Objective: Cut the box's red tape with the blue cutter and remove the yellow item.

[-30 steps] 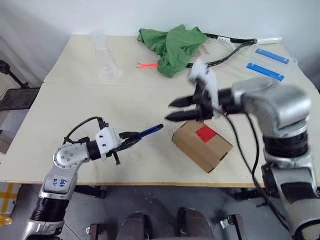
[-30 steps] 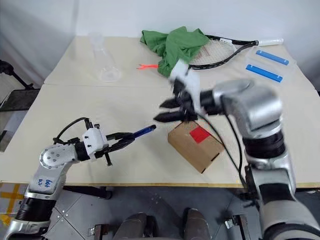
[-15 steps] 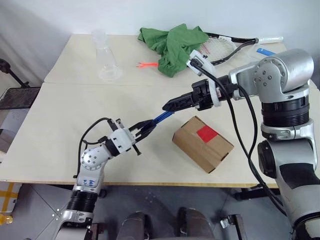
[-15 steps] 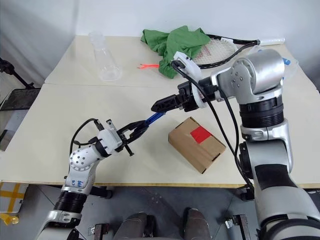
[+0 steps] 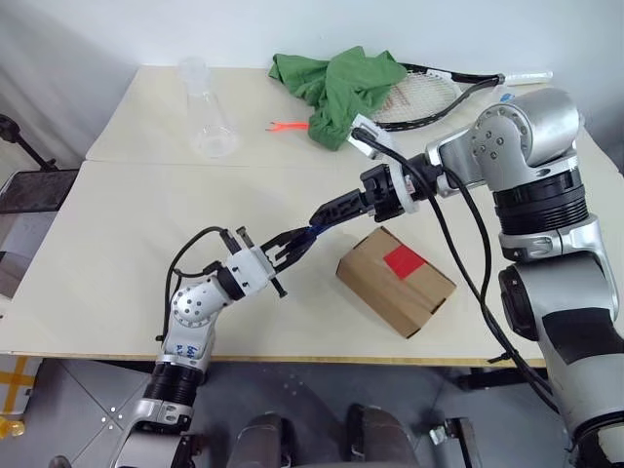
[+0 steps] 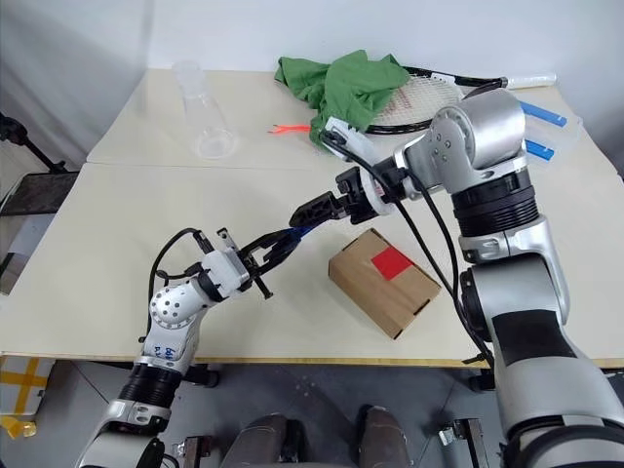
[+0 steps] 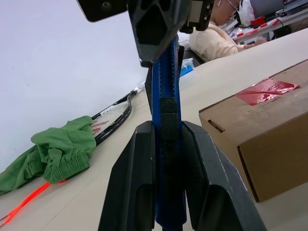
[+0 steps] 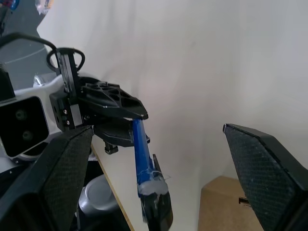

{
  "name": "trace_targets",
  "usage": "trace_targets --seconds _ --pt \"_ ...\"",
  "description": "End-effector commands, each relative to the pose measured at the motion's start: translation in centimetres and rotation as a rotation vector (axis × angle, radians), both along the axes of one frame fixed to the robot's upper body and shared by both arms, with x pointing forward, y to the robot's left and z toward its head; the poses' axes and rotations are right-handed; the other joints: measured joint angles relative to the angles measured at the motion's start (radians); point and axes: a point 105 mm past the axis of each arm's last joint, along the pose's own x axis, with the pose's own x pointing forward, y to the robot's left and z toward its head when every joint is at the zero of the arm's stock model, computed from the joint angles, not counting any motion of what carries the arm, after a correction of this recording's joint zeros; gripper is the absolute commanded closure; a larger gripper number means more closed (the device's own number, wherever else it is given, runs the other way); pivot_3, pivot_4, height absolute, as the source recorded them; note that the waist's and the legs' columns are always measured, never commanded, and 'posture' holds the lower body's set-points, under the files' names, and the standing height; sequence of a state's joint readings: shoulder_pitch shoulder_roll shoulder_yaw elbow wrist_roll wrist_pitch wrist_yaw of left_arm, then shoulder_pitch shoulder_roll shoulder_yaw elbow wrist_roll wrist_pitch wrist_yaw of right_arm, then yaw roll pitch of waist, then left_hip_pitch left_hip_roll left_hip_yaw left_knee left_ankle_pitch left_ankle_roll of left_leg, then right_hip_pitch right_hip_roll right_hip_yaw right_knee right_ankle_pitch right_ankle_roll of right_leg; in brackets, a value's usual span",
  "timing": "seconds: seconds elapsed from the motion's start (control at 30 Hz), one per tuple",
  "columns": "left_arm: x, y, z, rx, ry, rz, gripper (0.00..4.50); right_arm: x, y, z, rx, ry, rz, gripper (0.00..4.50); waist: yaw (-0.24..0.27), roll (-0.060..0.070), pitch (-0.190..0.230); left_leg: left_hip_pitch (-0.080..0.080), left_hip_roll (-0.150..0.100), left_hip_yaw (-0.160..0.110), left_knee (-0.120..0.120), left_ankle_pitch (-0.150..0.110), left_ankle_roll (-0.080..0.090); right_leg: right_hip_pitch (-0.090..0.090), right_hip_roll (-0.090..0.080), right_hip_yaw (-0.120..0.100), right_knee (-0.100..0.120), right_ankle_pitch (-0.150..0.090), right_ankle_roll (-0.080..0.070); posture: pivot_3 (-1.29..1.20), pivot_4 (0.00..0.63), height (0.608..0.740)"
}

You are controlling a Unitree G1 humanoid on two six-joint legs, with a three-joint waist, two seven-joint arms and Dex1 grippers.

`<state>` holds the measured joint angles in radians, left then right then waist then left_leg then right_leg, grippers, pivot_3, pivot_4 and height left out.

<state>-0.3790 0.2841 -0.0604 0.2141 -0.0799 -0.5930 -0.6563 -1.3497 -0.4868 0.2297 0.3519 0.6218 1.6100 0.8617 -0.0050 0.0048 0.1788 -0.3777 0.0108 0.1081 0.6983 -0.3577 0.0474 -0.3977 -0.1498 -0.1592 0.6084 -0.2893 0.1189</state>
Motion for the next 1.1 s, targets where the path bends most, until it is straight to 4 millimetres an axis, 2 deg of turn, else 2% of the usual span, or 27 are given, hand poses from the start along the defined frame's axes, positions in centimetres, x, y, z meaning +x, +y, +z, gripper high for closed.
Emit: trace_targets --seconds 0.03,0.1,0.33,0.43,0.57,0.67,0.73,0.77,0.87,0.93,1.1 --pt "-0.3 -0.1 0.7 -0.014 -0.039 -0.01 4.07 -0.5 0.3 1.0 0.005 -0.012 0.035 0.39 0.0 0.0 0.0 0.0 0.0 0.0 0.0 0.0 0.0 0.0 0.0 0.0 0.0 0.0 0.0 0.0 0.15 0.74" --pt "-0.3 -0.1 0.8 -0.013 -0.039 -0.009 4.07 -0.4 0.2 0.7 -0.004 -0.001 0.028 0.88 0.0 0.0 0.0 0.0 0.0 0.0 0.0 0.0 0.0 0.0 0.0 0.0 0.0 0.0 0.0 0.0 0.15 0.74" --pt "-0.2 0.0 0.9 -0.016 -0.041 -0.003 4.07 -0.5 0.2 0.6 -0.009 0.005 0.034 3.4 0.0 0.0 0.0 0.0 0.0 0.0 0.0 0.0 0.0 0.0 0.0 0.0 0.0 0.0 0.0 0.0 0.15 0.74" --pt "-0.2 0.0 1.0 -0.015 -0.043 -0.003 4.07 -0.6 0.4 0.7 -0.003 0.005 0.043 4.35 0.0 0.0 0.0 0.0 0.0 0.0 0.0 0.0 0.0 0.0 0.0 0.0 0.0 0.0 0.0 0.0 0.15 0.74" --pt "-0.2 0.0 1.1 -0.02 -0.039 0.002 4.07 -0.8 0.7 1.4 0.025 -0.006 0.064 4.33 0.0 0.0 0.0 0.0 0.0 0.0 0.0 0.0 0.0 0.0 0.0 0.0 0.0 0.0 0.0 0.0 0.15 0.74" --pt "-0.1 0.0 0.9 -0.05 0.038 -0.009 4.07 -0.9 0.7 1.6 0.03 -0.017 0.065 4.33 0.0 0.0 0.0 0.0 0.0 0.0 0.0 0.0 0.0 0.0 0.0 0.0 -0.001 0.0 0.0 0.0 0.15 0.74" --pt "0.2 0.4 0.8 -0.094 0.117 0.006 3.32 -0.8 0.5 1.8 0.035 -0.033 0.053 4.33 0.0 0.0 0.0 0.0 0.0 0.0 0.0 0.0 0.0 0.0 0.0 0.0 -0.001 0.0 0.0 0.0 0.15 0.74" --pt "0.2 0.4 0.7 -0.089 0.15 0.007 3.08 -0.7 0.3 2.0 0.042 -0.043 0.044 4.33 0.0 0.0 0.0 0.0 0.0 0.0 0.0 0.0 0.0 0.0 0.0 0.0 -0.001 0.0 0.0 0.0 0.15 0.74" --pt "-0.2 0.9 1.2 -0.087 0.183 0.005 2.16 -0.5 -0.2 2.5 0.062 -0.067 0.013 4.33 0.0 0.0 0.0 -0.001 0.0 -0.001 0.0 0.0 0.0 0.0 0.0 0.0 -0.001 0.0 0.0 0.0 0.15 0.74" --pt "-0.8 1.6 1.4 -0.112 0.272 -0.041 1.53 -0.3 -0.6 2.9 0.073 -0.088 -0.005 4.33 -0.001 0.0 0.0 -0.001 0.0 -0.001 0.0 0.0 0.0 0.0 0.0 0.0 -0.001 0.0 0.0 0.0 0.15 0.74" --pt "-2.1 5.4 0.1 -0.022 0.437 -0.01 0.02 0.1 -1.7 3.9 0.102 -0.136 -0.062 4.33 -0.007 0.001 0.001 -0.001 0.001 -0.002 -0.001 0.0 0.0 0.0 0.001 0.0 -0.002 0.0 0.0 0.0 0.15 0.74"
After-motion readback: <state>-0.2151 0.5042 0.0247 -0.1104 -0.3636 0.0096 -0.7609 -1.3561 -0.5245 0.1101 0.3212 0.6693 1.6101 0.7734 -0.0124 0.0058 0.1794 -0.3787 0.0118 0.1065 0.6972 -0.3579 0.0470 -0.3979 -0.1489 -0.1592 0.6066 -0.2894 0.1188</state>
